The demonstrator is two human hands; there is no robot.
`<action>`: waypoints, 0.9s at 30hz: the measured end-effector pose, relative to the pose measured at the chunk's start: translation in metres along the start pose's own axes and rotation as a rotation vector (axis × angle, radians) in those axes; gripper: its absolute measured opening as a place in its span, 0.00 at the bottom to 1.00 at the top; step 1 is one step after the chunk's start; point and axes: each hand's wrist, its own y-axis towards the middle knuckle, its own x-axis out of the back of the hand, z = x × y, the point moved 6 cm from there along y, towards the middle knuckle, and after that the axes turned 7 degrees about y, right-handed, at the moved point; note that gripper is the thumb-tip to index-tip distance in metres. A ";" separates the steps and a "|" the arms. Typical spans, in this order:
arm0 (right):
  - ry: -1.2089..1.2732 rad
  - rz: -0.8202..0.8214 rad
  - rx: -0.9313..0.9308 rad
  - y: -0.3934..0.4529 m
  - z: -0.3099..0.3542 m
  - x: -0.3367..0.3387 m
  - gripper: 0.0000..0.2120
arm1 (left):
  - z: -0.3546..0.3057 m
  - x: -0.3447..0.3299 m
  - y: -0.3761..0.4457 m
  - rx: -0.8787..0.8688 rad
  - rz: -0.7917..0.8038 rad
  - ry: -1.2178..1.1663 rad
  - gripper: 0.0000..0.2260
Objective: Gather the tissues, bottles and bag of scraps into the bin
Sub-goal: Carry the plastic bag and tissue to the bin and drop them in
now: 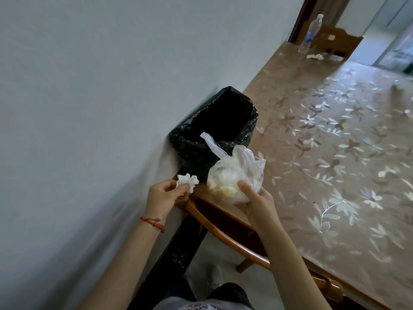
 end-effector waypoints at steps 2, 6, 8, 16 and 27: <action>-0.017 0.013 0.043 0.006 0.013 -0.004 0.18 | -0.002 -0.005 0.004 -0.001 0.003 0.002 0.04; -0.041 0.020 0.119 0.024 0.043 -0.014 0.13 | -0.006 -0.015 0.008 0.013 0.018 -0.041 0.03; -0.063 0.019 0.148 0.036 0.060 -0.023 0.14 | -0.007 -0.019 0.010 0.013 0.032 -0.044 0.03; -0.151 -0.001 0.215 0.096 0.112 -0.062 0.11 | -0.013 -0.024 0.018 0.005 0.026 -0.037 0.03; -0.470 -0.062 0.283 0.126 0.120 -0.070 0.13 | -0.016 -0.024 0.023 0.014 0.003 -0.040 0.04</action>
